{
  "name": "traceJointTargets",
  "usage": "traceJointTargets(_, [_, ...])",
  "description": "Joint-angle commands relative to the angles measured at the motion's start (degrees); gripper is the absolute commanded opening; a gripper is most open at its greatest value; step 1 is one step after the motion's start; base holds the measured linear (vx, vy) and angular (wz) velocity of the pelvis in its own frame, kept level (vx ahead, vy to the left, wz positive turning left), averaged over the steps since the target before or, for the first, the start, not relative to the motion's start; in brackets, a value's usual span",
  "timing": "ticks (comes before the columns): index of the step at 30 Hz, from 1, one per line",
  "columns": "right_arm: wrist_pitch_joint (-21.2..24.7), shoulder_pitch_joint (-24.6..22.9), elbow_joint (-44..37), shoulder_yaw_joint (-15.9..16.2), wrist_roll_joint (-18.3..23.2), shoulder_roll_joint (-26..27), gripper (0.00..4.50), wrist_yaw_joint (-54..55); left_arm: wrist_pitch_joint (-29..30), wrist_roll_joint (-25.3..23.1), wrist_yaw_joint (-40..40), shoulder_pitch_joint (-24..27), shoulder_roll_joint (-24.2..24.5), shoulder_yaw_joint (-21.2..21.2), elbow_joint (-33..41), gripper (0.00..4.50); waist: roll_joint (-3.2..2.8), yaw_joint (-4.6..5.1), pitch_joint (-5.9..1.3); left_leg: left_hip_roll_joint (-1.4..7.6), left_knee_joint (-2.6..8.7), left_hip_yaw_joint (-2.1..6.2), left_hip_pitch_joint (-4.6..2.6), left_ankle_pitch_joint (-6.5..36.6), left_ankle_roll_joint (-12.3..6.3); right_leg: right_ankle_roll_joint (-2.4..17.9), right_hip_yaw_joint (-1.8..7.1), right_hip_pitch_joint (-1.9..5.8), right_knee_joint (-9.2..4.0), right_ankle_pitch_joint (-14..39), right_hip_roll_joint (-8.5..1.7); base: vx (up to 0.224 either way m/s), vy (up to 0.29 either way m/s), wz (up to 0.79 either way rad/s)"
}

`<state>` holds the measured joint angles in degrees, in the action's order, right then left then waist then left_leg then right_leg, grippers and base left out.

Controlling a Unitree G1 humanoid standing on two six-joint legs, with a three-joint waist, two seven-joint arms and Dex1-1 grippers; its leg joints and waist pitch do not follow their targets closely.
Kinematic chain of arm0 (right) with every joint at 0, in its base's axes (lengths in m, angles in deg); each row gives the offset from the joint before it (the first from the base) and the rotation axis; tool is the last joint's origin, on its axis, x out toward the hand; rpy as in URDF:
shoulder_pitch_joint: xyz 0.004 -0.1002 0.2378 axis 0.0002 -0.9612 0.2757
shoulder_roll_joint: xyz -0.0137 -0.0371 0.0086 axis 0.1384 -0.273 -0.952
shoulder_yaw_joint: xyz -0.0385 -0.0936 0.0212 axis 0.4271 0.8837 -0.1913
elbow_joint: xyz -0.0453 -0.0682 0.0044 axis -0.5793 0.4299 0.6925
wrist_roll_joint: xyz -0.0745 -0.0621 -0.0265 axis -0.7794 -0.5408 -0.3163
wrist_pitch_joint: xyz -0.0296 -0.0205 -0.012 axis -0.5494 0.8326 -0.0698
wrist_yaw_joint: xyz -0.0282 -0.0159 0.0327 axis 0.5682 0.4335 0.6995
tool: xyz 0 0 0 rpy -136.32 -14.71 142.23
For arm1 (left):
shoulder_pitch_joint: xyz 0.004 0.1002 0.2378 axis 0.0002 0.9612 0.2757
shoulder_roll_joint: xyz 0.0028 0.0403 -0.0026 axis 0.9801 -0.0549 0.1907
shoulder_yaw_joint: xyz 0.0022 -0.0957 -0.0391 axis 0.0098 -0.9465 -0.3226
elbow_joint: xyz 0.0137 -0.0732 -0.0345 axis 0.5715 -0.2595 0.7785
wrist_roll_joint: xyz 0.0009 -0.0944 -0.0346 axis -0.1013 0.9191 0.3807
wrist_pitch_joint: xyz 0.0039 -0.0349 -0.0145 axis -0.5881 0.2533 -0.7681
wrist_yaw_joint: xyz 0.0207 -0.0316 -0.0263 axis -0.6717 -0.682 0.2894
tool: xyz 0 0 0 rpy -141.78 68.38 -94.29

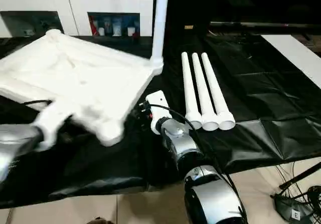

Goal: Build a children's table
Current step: Rotate table base, then pick table leg

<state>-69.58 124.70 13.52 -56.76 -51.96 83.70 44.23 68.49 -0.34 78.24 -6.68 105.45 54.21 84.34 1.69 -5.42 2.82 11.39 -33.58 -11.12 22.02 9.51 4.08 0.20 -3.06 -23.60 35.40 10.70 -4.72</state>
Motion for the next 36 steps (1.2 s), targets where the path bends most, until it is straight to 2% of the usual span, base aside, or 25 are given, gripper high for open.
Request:
traceJointTargets(1, [2.8, 1.0, -1.6, 0.2, -0.9, -1.5, 4.01, 1.3, -1.8, -0.5, -2.3, -1.8, -2.3, 1.6, -1.5, 4.47, -1.73, 0.45, -3.73, 1.56, 4.50, 0.96, -1.50, 15.0, 2.89, 11.6, 2.32, 2.57, -3.12, 4.5, -2.79, 0.000, 0.000, 0.00])
traceJointTargets(2, [3.4, 1.0, -1.8, 0.2, -0.9, -1.7, 4.01, 1.5, -2.0, -0.5, -2.5, -1.9, -2.6, 1.7, -1.7, 4.47, -1.67, 0.61, -3.70, 1.49, 4.49, 0.93, -1.47, 14.6, 2.75, 11.6, 2.29, 2.58, -3.14, 4.2, -2.64, 0.000, 0.000, 0.00])
traceJointTargets(3, [5.7, 1.5, -3.0, 0.1, -1.2, -2.6, 4.01, 2.7, -2.0, -0.6, -3.7, -2.4, -4.2, 1.8, -2.4, 4.47, -2.13, 0.57, -3.74, 1.47, 4.31, 0.93, -1.65, 13.7, 2.69, 11.7, 2.29, 2.58, -3.03, 2.9, -2.52, 0.000, 0.000, 0.00])
traceJointTargets(4, [7.6, 1.8, -4.2, -0.2, -1.2, -3.5, 4.01, 3.2, -2.3, -0.9, -4.3, -2.7, -5.1, 2.2, -2.8, 4.47, -1.89, 0.54, -3.90, 1.44, 4.14, 0.82, -1.70, 13.0, 2.51, 11.8, 2.24, 2.63, -2.99, 1.7, -2.49, 0.000, 0.000, 0.00])
traceJointTargets(5, [8.9, 2.1, -5.5, -0.6, -1.0, -4.5, 4.01, 3.2, -2.9, -1.3, -4.7, -3.0, -5.8, 2.6, -2.9, 4.47, -1.94, 0.59, -3.86, 1.38, 4.14, 0.84, -1.55, 12.5, 2.39, 11.8, 2.24, 2.75, -2.94, 1.2, -2.42, 0.000, 0.000, 0.00])
traceJointTargets(7, [9.5, 2.4, -7.5, -0.8, -1.3, -6.2, 4.18, 2.9, -4.0, -1.5, -5.6, -3.5, -7.3, 2.7, -3.2, 4.50, -1.57, 0.37, -3.93, 1.34, 3.99, 0.81, -1.40, 11.7, 1.94, 11.5, 2.18, 2.97, -2.93, 0.7, -2.55, 0.000, 0.000, 0.00])
traceJointTargets(8, [10.4, 3.3, -7.5, -1.9, -1.4, -7.5, 4.28, 5.4, -7.3, -1.8, -6.3, -3.9, -8.3, 2.9, -4.0, 4.50, -1.53, 0.45, -3.91, 1.30, 4.00, 0.79, -1.26, 11.8, 1.83, 11.5, 2.17, 3.02, -2.95, 1.0, -2.55, 0.000, 0.000, 0.00])
traceJointTargets(11, [12.2, 4.9, -6.9, -3.6, -0.2, -9.0, 4.44, 6.1, -11.3, -2.0, -7.5, -4.7, -9.7, 2.8, -5.5, 4.50, -1.68, 0.61, -3.88, 1.27, 3.93, 0.82, -1.26, 12.5, 1.86, 11.5, 2.16, 2.96, -3.23, 2.7, -2.52, 0.000, 0.000, 0.00])
traceJointTargets(14, [16.6, 8.2, -5.3, -4.5, -0.1, -11.4, 4.44, 8.4, -15.4, -2.8, -10.1, -6.1, -10.6, 1.9, -7.7, 4.50, -1.71, 0.65, -4.05, 1.24, 3.68, 0.77, -1.42, 11.7, 1.75, 11.9, 2.08, 2.97, -3.00, 1.3, -2.29, 0.000, 0.000, 0.00])
traceJointTargets(15, [17.4, 8.9, -4.8, -5.1, 0.3, -11.7, 4.44, 9.2, -15.9, -2.8, -10.3, -6.3, -10.6, 1.5, -7.6, 4.50, -1.45, 0.61, -4.03, 1.26, 3.67, 0.72, -1.31, 11.5, 1.70, 11.9, 2.10, 3.07, -3.01, 1.1, -2.35, 0.000, 0.000, 0.00])
traceJointTargets(17, [23.0, 11.8, -3.0, -6.7, 1.5, -13.0, 4.44, 10.7, -17.8, -1.5, -9.1, -6.6, -10.2, 0.1, -5.7, 4.50, -1.53, 0.59, -4.07, 1.21, 3.50, 0.67, -1.43, 10.5, 1.76, 12.0, 2.12, 3.03, -2.78, 0.4, -2.31, 0.000, 0.000, 0.00])
traceJointTargets(18, [25.0, 12.6, -2.2, -6.8, 2.0, -13.3, 4.44, 9.5, -18.0, -0.6, -7.5, -6.4, -9.9, 0.0, -4.3, 4.50, -1.34, 0.61, -4.16, 1.21, 3.41, 0.65, -1.30, 9.6, 1.61, 12.4, 2.09, 3.16, -2.55, -0.5, -2.28, 0.000, 0.000, 0.00])
traceJointTargets(21, [27.3, 13.4, -1.3, -7.1, 2.8, -13.5, 4.44, 7.3, -18.5, 0.8, -4.8, -5.8, -9.4, 0.0, -2.1, 4.50, -1.33, 0.60, -4.13, 1.24, 3.30, 0.50, -1.21, 9.0, 1.20, 13.0, 2.07, 3.17, -2.53, -1.1, -2.37, 0.000, 0.000, 0.00])
traceJointTargets(23, [31.3, 14.8, 2.2, -7.4, 2.1, -14.1, 4.44, 8.7, -17.7, 3.9, 1.1, -4.0, -7.9, 1.5, 3.2, 4.50, -1.35, 0.67, -4.12, 1.37, 3.28, 0.49, -1.20, 8.3, 1.07, 13.7, 2.05, 3.10, -2.46, -1.4, -2.47, 0.000, 0.000, 0.00])
traceJointTargets(24, [31.9, 15.0, 2.7, -7.5, 2.0, -14.2, 4.44, 9.1, -17.5, 4.4, 1.9, -3.7, -7.7, 1.9, 4.1, 4.50, -0.85, 0.54, -4.08, 1.47, 3.26, 0.34, -1.24, 8.3, 0.91, 14.1, 2.09, 3.00, -2.39, -0.9, -2.50, 0.000, 0.000, 0.00])
traceJointTargets(25, [32.4, 15.1, 3.4, -7.7, 2.2, -14.1, 4.44, 8.8, -16.8, 5.2, 3.0, -3.2, -7.3, 2.5, 5.7, 4.50, -1.12, 0.48, -3.98, 1.52, 3.28, 0.29, -1.29, 8.7, 1.03, 14.0, 2.11, 2.88, -2.45, -0.1, -2.50, 0.000, 0.000, 0.00])
traceJointTargets(27, [33.1, 15.2, 4.0, -8.2, 3.1, -13.9, 4.44, 7.8, -15.6, 6.3, 4.0, -2.9, -7.1, 3.0, 7.5, 4.50, -1.12, 0.49, -3.82, 1.51, 3.35, 0.21, -1.34, 9.5, 1.36, 13.5, 2.14, 2.77, -2.60, 1.2, -2.40, 0.000, 0.000, 0.00])
traceJointTargets(29, [33.6, 15.3, 4.3, -8.6, 3.7, -13.7, 4.44, 7.1, -15.0, 7.0, 4.6, -2.6, -6.9, 3.3, 8.6, 4.50, -0.75, 0.45, -3.62, 1.59, 3.49, 0.20, -1.41, 11.6, 1.85, 12.6, 2.20, 2.63, -2.89, 4.7, -2.49, 0.000, 0.000, 0.00])
traceJointTargets(30, [34.4, 15.4, 4.7, -8.7, 4.0, -13.6, 4.44, 6.7, -14.1, 7.7, 5.2, -2.5, -6.8, 3.5, 9.5, 4.50, -0.81, 0.43, -3.64, 1.65, 3.53, 0.32, -1.47, 12.6, 2.43, 12.1, 2.23, 2.62, -2.88, 6.4, -2.62, 0.000, 0.000, 0.00])
traceJointTargets(34, [35.8, 15.3, 6.3, -8.7, 3.7, -13.5, 4.44, 7.4, -11.3, 9.5, 7.3, -2.5, -6.4, 4.1, 12.6, 4.50, -0.67, 0.52, -3.51, 1.53, 3.54, 0.35, -1.36, 13.6, 3.26, 11.1, 2.34, 2.44, -3.07, 9.0, -2.59, 0.000, 0.000, 0.00])
traceJointTargets(35, [36.1, 15.3, 6.7, -8.7, 3.5, -13.5, 4.17, 7.8, -10.2, 10.3, 8.1, -2.5, -6.1, 4.3, 13.6, 4.50, -0.68, 0.52, -3.48, 1.50, 3.54, 0.34, -1.35, 13.6, 3.27, 11.0, 2.36, 2.38, -3.10, 9.2, -2.59, 0.000, 0.000, 0.00])
traceJointTargets(36, [36.1, 15.3, 6.7, -8.7, 3.5, -13.5, 4.17, 7.8, -10.2, 10.3, 8.1, -2.5, -6.1, 4.3, 13.6, 4.50, -0.67, 0.57, -3.51, 1.44, 3.50, 0.35, -1.35, 13.6, 3.29, 11.0, 2.36, 2.38, -3.07, 9.4, -2.53, 0.000, 0.000, 0.00])
